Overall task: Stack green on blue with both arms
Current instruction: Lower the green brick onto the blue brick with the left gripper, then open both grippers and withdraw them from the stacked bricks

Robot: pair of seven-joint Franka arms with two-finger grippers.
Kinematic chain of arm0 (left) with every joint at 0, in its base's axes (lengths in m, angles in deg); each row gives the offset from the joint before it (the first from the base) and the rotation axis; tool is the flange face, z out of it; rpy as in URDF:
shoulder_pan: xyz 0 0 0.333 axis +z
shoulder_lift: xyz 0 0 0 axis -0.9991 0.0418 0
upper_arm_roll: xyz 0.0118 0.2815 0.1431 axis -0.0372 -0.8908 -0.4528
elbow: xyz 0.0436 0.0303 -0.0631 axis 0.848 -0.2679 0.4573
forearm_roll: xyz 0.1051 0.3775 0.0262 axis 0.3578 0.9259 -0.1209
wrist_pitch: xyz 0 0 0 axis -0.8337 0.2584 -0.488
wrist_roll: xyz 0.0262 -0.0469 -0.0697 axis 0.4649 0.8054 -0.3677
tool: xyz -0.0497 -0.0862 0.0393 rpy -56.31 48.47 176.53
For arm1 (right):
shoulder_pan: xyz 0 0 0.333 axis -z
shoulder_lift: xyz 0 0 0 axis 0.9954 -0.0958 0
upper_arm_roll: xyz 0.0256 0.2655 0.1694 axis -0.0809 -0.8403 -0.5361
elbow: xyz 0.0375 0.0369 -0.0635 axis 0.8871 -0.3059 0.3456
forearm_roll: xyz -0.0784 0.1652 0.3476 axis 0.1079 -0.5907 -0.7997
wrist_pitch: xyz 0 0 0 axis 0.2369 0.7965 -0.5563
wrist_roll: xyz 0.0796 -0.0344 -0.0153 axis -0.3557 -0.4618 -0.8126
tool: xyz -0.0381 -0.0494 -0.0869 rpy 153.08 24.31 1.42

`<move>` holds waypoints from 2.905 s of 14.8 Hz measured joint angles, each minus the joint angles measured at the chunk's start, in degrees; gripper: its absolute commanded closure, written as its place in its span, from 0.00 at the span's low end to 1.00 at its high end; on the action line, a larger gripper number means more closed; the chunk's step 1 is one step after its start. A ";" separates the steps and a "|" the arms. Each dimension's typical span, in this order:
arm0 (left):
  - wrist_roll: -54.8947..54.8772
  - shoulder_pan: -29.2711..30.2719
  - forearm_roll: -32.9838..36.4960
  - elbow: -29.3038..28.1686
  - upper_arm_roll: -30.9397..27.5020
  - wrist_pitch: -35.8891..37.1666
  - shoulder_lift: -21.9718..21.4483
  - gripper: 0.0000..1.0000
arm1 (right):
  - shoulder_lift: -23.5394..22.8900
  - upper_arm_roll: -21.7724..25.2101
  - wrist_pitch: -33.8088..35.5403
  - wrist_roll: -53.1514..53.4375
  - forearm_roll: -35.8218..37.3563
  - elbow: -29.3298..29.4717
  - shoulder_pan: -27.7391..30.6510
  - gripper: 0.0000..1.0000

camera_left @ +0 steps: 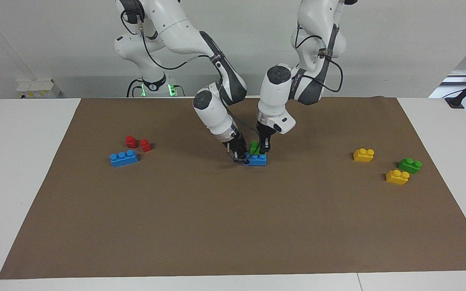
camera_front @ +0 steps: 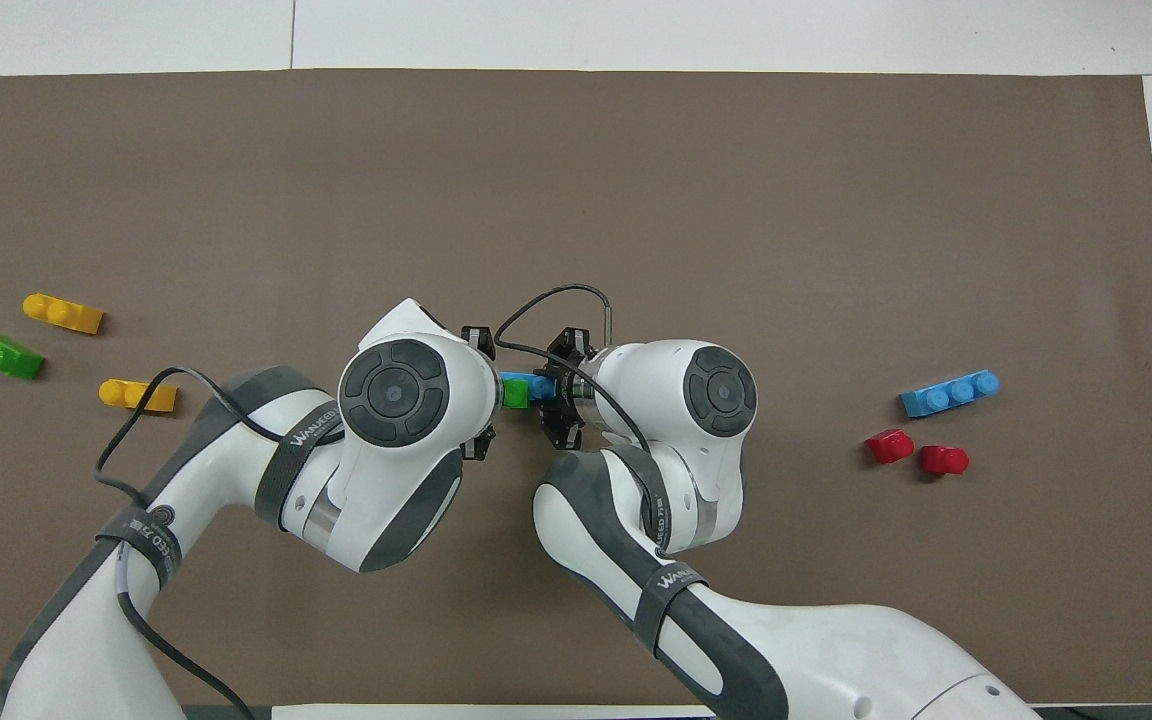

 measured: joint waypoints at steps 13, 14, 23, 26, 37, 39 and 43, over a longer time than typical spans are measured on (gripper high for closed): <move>0.55 0.02 2.11 -1.47 -0.34 -4.03 0.31 1.00 | 0.00 0.02 0.00 -0.01 0.00 -0.01 0.02 1.00; 0.92 0.00 2.69 -1.49 -0.30 -4.44 0.71 1.00 | 0.00 0.02 0.00 -0.02 0.00 -0.01 0.02 1.00; 7.48 -0.39 9.43 -1.60 -0.30 -6.07 2.49 0.00 | 0.01 0.25 -0.12 -0.01 -0.12 -0.03 0.52 0.50; 6.10 1.55 9.93 -1.43 -0.59 -6.08 2.66 0.00 | -0.10 0.62 -0.12 -0.56 -0.12 -0.19 1.17 0.05; -4.51 7.62 8.50 0.98 -0.75 3.32 -2.80 0.00 | 0.04 1.08 5.19 -13.23 -0.10 -0.01 6.97 0.00; -11.20 10.00 5.96 2.08 -0.87 6.32 -3.74 0.00 | 1.39 1.21 9.96 -21.71 0.70 0.44 10.55 0.00; -24.49 14.29 4.43 4.90 -1.04 12.63 -4.53 0.00 | 5.67 1.40 22.31 -36.00 9.40 3.14 18.99 0.00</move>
